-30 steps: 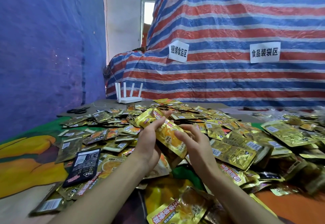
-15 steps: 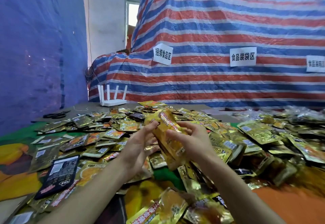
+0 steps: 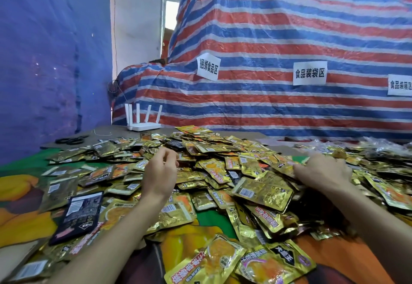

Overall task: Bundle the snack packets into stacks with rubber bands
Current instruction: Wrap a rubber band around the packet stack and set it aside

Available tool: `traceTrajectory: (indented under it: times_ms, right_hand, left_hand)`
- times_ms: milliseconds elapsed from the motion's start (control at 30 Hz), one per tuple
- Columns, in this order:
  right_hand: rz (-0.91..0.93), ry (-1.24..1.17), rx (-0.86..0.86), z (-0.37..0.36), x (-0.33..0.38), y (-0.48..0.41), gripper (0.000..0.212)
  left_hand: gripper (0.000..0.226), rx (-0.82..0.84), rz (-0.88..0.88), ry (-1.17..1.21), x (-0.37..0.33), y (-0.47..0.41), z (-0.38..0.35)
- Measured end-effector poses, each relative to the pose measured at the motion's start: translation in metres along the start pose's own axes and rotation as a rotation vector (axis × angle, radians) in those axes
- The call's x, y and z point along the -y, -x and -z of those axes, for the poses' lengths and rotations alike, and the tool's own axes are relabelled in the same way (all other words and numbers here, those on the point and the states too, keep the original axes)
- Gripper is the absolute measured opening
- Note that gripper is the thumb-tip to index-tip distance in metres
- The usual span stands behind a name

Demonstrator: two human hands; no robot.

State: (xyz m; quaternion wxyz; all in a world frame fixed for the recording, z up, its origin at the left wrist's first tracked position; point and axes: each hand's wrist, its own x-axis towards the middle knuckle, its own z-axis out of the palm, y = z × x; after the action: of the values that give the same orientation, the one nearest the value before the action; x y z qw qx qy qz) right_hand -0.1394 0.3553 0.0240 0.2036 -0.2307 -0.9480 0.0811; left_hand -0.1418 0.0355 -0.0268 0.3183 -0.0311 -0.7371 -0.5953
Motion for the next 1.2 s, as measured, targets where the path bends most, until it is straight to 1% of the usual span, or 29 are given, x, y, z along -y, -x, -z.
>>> traceTrajectory:
  times_ms: [67, 100, 167, 200, 233, 267, 300, 367, 433, 467, 533, 600, 700, 767, 833, 867, 933, 1000, 1100, 1200]
  right_hand:
    - [-0.032, -0.001, 0.011, 0.0, 0.002, 0.0, 0.034]
    - [-0.038, -0.009, 0.012, 0.001, 0.005, 0.002, 0.036]
    - [-0.011, -0.035, -0.05, 0.003, 0.015, 0.007, 0.041]
    - [0.034, -0.063, -0.111, 0.004, 0.023, 0.011, 0.043]
    - [0.107, -0.118, -0.171, 0.005, 0.032, 0.018, 0.045]
    - [0.206, -0.204, -0.204, 0.007, 0.043, 0.026, 0.046]
    - [0.321, -0.303, -0.19, 0.007, 0.055, 0.035, 0.045]
    - [0.516, -0.446, -0.05, 0.002, 0.083, 0.057, 0.039]
    - [0.618, -0.429, 0.121, -0.011, 0.109, 0.074, 0.037]
    - [0.64, -0.398, 0.201, -0.019, 0.12, 0.081, 0.04]
    - [0.658, -0.342, 0.362, -0.039, 0.139, 0.085, 0.057]
    - [0.682, -0.24, 0.455, -0.056, 0.154, 0.083, 0.071]
    - [0.665, -0.179, 0.534, -0.076, 0.17, 0.077, 0.079]
    - [0.637, -0.182, 0.537, -0.085, 0.178, 0.072, 0.078]
    - [0.611, -0.166, 0.503, -0.092, 0.185, 0.069, 0.077]
    - [0.6, -0.149, 0.472, -0.095, 0.187, 0.069, 0.076]
    - [0.607, -0.1, 0.386, -0.101, 0.192, 0.07, 0.068]
    - [0.631, -0.082, 0.301, -0.103, 0.193, 0.071, 0.057]
    - [0.624, -0.189, 0.234, -0.098, 0.187, 0.07, 0.042]
    - [0.599, -0.336, 0.246, -0.09, 0.177, 0.067, 0.028]
  left_hand:
    - [0.025, -0.05, -0.062, -0.22, 0.005, -0.004, 0.006]
    - [0.023, -0.07, -0.094, -0.338, 0.008, -0.007, 0.009]
    - [0.01, -0.042, -0.123, -0.539, 0.013, -0.013, 0.014]
    - [0.004, 0.022, -0.109, -0.6, 0.014, -0.015, 0.017]
    - [0.005, 0.116, -0.093, -0.633, 0.014, -0.016, 0.019]
    - [0.013, 0.239, -0.081, -0.645, 0.014, -0.017, 0.021]
    - [0.024, 0.376, -0.072, -0.661, 0.013, -0.016, 0.022]
    - [0.056, 0.643, -0.062, -0.777, 0.006, -0.013, 0.024]
    - [0.082, 0.862, -0.004, -0.892, 0.0, -0.011, 0.027]
    - [0.091, 0.949, 0.041, -0.925, -0.002, -0.012, 0.028]
    - [0.1, 1.062, 0.11, -0.964, -0.004, -0.014, 0.031]
    - [0.101, 1.078, 0.119, -0.987, -0.002, -0.018, 0.033]
    - [0.089, 1.038, 0.074, -1.012, 0.002, -0.019, 0.029]
    - [0.074, 1.0, 0.039, -1.035, 0.005, -0.017, 0.023]
    - [0.057, 0.949, 0.031, -1.062, 0.006, -0.015, 0.019]
    - [0.054, 0.936, 0.024, -1.083, 0.006, -0.014, 0.018]
    - [0.053, 0.937, -0.007, -1.122, 0.007, -0.012, 0.017]
    - [0.045, 0.915, -0.025, -1.13, 0.01, -0.012, 0.017]
    - [0.027, 0.813, -0.034, -1.097, 0.013, -0.014, 0.017]
    - [0.008, 0.746, -0.086, -1.041, 0.015, -0.016, 0.02]
